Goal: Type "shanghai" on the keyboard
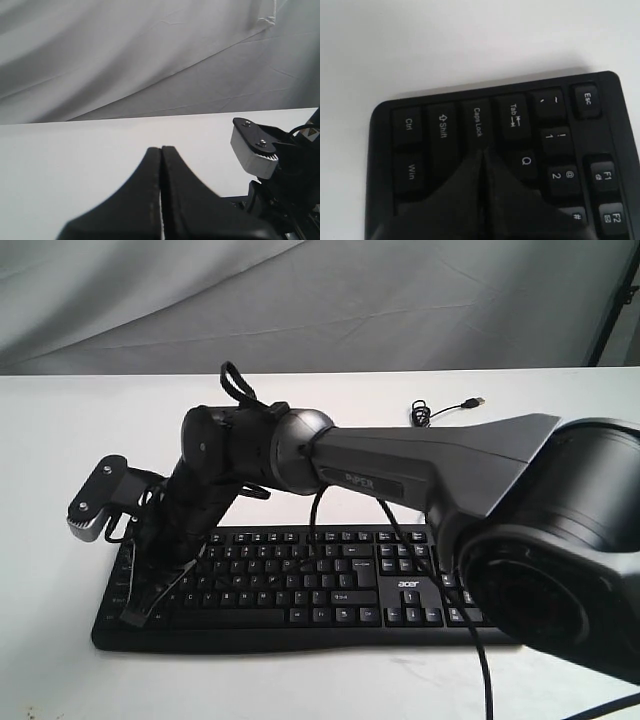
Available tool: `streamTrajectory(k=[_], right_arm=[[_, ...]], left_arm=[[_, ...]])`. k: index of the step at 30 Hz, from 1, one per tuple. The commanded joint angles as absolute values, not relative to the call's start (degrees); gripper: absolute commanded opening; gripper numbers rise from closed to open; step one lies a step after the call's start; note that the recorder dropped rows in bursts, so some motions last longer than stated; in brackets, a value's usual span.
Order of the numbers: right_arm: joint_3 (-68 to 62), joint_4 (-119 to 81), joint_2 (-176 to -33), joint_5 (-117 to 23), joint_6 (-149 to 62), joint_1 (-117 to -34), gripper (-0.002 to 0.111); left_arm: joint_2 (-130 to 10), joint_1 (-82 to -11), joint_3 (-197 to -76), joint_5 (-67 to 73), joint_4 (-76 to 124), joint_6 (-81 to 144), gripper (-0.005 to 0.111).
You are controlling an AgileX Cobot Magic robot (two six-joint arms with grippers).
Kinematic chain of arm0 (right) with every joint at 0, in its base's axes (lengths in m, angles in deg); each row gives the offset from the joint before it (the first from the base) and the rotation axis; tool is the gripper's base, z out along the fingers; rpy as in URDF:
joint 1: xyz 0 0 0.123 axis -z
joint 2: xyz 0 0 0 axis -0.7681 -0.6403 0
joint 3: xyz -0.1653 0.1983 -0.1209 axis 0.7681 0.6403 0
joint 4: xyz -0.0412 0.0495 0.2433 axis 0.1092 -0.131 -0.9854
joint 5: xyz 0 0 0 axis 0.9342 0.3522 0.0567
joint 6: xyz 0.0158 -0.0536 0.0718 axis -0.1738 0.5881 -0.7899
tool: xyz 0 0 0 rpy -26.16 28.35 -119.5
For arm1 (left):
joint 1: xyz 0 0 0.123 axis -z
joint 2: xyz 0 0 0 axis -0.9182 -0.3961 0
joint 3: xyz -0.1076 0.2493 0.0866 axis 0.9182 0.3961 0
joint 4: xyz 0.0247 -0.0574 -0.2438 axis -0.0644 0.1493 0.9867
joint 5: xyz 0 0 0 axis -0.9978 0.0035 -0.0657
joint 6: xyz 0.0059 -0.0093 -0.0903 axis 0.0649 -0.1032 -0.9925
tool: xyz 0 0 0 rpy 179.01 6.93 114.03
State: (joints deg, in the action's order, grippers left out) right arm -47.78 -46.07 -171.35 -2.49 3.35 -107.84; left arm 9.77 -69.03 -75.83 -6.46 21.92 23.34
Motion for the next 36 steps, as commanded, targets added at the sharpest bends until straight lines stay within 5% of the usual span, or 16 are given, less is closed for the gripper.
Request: streamTrajectory(k=[1,21,30,36], right_arm=[[-48.2,-46.3,-171.2,-2.5,3.4,-108.0,0.0],[-46.7,-35.0,-159.6,4.0,-3.7,-106.9,0.0],[-17.6,-40.4,-145.7,-13.1,-4.0,-103.4,0.0],[-10.6,-47.1,-144.7,-19.0,0.8,-103.4,0.0]], left_arm=[[9.9,-68.7,-75.7,-6.2,22.0,23.2,0.0],[9.9,-68.7,-75.7,-6.2,22.0,23.2,0.0],[9.9,-68.7,-75.7,-6.2,22.0,23.2,0.0],[9.9,-68.7,-75.7,-6.2,22.0,23.2,0.0]])
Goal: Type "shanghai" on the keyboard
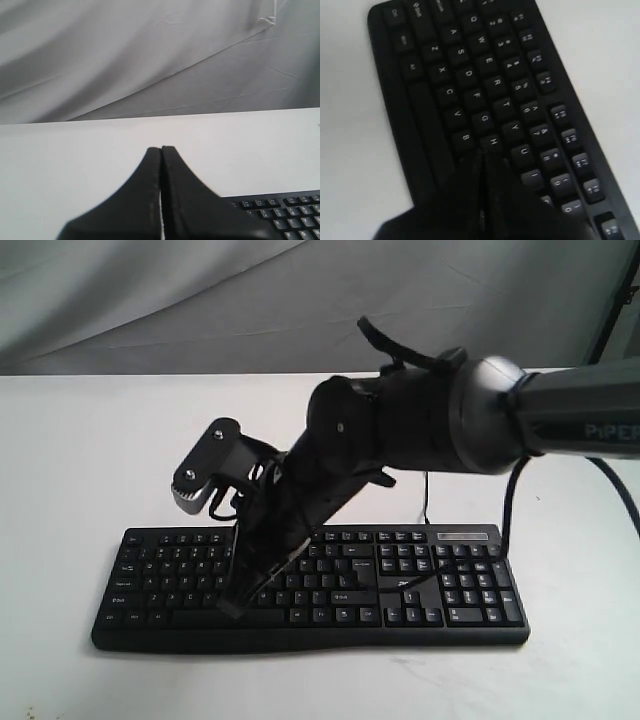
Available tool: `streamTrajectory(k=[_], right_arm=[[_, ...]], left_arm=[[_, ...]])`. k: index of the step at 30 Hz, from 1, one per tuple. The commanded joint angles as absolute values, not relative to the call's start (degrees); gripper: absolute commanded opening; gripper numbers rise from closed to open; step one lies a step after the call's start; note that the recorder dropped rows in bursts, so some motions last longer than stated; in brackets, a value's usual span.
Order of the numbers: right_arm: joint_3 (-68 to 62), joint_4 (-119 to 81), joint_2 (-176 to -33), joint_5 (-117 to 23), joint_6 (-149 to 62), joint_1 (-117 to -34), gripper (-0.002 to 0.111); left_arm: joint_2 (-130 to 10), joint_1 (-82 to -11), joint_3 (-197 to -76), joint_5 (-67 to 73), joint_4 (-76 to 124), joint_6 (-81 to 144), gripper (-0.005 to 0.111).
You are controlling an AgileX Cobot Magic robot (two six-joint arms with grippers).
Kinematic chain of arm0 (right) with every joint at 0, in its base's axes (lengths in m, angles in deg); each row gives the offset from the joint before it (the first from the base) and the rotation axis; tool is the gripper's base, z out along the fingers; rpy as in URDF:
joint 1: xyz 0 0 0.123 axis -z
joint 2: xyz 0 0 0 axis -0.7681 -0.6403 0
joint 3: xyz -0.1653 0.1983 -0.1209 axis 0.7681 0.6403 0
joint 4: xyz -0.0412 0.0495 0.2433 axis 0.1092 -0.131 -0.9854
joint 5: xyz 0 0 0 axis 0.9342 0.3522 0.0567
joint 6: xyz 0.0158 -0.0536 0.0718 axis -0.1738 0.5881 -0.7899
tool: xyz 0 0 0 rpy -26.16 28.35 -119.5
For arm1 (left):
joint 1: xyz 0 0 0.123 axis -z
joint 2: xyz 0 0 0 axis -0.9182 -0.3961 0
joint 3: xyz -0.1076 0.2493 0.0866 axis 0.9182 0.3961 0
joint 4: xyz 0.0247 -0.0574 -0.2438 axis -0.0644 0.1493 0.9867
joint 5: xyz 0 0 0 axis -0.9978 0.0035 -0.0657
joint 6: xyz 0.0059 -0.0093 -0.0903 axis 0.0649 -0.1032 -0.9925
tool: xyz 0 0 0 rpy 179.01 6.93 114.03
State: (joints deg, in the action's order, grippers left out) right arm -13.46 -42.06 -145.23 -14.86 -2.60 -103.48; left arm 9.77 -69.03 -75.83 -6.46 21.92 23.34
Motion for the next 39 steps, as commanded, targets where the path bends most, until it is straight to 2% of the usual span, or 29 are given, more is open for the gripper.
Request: streamTrajectory(k=[1,39], right_arm=[[-10.6,-47.6,-145.2,-19.1,1.2,-103.4,0.0],[-10.6,-53.5,-153.8,-22.2,6.5,-103.5,0.0]], left_arm=[[9.9,-68.7,-75.7,-6.2,22.0,23.2,0.0],[9.9,-68.7,-75.7,-6.2,22.0,23.2,0.0]])
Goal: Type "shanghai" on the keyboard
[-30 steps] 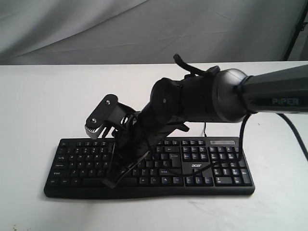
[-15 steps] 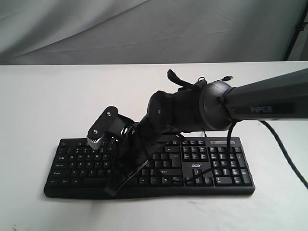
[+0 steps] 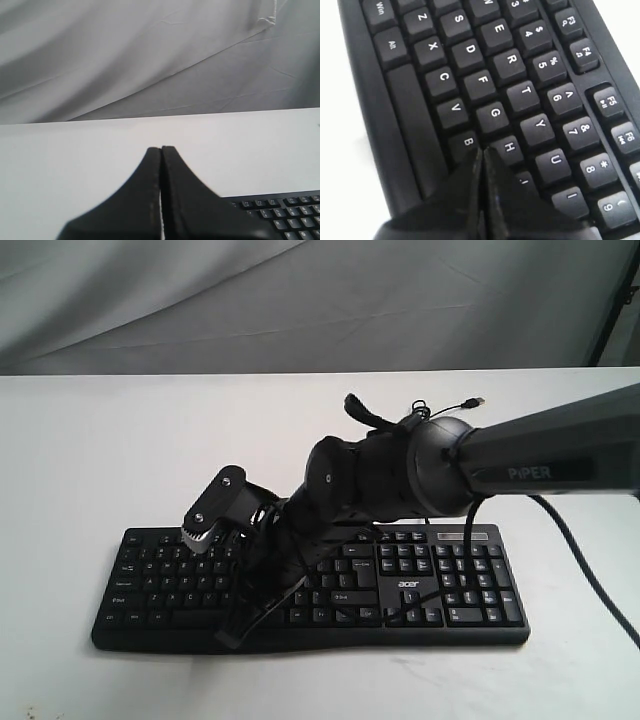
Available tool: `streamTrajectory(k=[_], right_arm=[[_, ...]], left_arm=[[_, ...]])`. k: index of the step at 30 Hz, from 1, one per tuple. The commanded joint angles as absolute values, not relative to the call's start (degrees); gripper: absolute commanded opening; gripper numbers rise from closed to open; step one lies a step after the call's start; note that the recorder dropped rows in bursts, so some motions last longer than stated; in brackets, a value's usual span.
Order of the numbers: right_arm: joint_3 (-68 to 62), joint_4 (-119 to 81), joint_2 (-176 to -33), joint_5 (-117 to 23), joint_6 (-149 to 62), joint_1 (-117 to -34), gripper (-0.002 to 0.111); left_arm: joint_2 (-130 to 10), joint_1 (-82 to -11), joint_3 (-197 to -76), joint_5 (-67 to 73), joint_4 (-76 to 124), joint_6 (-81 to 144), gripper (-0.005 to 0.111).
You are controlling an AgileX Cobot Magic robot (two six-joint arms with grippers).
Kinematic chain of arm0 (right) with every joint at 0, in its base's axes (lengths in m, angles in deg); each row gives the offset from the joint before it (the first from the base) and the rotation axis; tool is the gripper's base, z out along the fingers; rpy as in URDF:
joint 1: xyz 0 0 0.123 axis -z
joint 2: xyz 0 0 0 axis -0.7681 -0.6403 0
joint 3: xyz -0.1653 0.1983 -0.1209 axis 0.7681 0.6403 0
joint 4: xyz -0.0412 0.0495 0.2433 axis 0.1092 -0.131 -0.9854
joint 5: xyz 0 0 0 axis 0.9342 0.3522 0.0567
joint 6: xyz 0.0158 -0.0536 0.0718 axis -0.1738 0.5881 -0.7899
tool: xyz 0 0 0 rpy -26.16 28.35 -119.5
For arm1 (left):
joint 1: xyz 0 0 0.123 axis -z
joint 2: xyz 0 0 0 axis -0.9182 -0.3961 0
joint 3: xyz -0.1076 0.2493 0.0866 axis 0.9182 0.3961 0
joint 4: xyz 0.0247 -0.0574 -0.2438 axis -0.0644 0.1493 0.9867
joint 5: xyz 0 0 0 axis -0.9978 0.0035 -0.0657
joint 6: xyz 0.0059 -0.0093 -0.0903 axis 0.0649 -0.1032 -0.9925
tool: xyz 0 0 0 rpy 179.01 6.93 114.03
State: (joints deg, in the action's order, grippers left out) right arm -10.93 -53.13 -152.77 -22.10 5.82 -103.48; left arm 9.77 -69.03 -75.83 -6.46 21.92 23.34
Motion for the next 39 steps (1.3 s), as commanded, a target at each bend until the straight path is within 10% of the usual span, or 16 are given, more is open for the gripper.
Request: streamTrajectory(k=[1,39], right_arm=[[-10.6,-53.5,-153.8,-22.2,6.5,-103.5,0.0],[-22.0,-50.1,-158.9,-15.9,5.1,-103.4,0.0]], left_arm=[[9.9,-68.7,-75.7,-6.2,22.0,23.2,0.0],[9.9,-68.7,-75.7,-6.2,22.0,23.2,0.0]])
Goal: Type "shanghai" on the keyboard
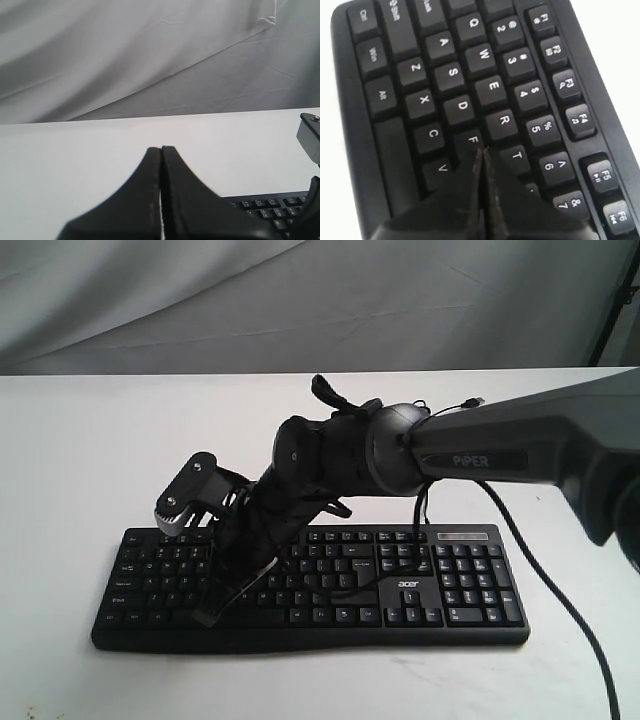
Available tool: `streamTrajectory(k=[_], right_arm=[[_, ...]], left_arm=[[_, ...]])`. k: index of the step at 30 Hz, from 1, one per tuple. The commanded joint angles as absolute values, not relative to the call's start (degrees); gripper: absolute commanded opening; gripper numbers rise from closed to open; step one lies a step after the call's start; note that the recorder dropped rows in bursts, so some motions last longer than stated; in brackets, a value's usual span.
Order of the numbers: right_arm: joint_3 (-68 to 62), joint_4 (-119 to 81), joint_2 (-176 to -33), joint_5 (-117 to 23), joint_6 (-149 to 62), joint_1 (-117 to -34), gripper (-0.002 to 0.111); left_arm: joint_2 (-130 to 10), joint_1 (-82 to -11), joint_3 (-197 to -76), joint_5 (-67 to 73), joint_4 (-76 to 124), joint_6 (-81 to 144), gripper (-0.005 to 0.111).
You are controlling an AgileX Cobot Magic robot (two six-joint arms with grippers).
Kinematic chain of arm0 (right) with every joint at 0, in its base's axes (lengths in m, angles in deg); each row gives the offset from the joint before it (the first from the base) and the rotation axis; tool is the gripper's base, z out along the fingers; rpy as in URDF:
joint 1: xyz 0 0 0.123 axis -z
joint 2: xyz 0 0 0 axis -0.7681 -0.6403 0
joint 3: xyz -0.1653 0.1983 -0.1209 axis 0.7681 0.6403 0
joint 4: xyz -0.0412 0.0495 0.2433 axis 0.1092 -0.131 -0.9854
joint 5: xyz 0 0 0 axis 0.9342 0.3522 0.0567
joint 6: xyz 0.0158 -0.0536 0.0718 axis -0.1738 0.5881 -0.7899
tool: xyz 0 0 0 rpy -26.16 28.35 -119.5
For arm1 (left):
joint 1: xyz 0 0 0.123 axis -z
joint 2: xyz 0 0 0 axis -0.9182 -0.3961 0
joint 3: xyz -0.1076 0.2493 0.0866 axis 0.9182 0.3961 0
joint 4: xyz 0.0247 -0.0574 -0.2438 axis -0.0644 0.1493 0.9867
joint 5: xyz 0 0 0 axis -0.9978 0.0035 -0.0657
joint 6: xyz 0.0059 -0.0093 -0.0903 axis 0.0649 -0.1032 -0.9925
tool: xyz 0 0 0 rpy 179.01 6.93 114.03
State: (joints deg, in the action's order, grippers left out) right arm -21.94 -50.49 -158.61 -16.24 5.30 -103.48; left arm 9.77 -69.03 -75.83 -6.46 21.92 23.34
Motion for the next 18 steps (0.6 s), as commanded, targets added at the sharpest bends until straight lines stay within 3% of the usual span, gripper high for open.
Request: streamTrajectory(k=[1,18], right_arm=[[-22.0,-50.1,-158.4,-15.9,5.1,-103.4,0.0],[-19.3,-43.1,-153.1,-15.8,-0.7,-102.6,0.0]], left_arm=[[9.9,-68.7,-75.7,-6.2,22.0,23.2,0.0],[9.9,-68.7,-75.7,-6.2,22.0,23.2,0.0]])
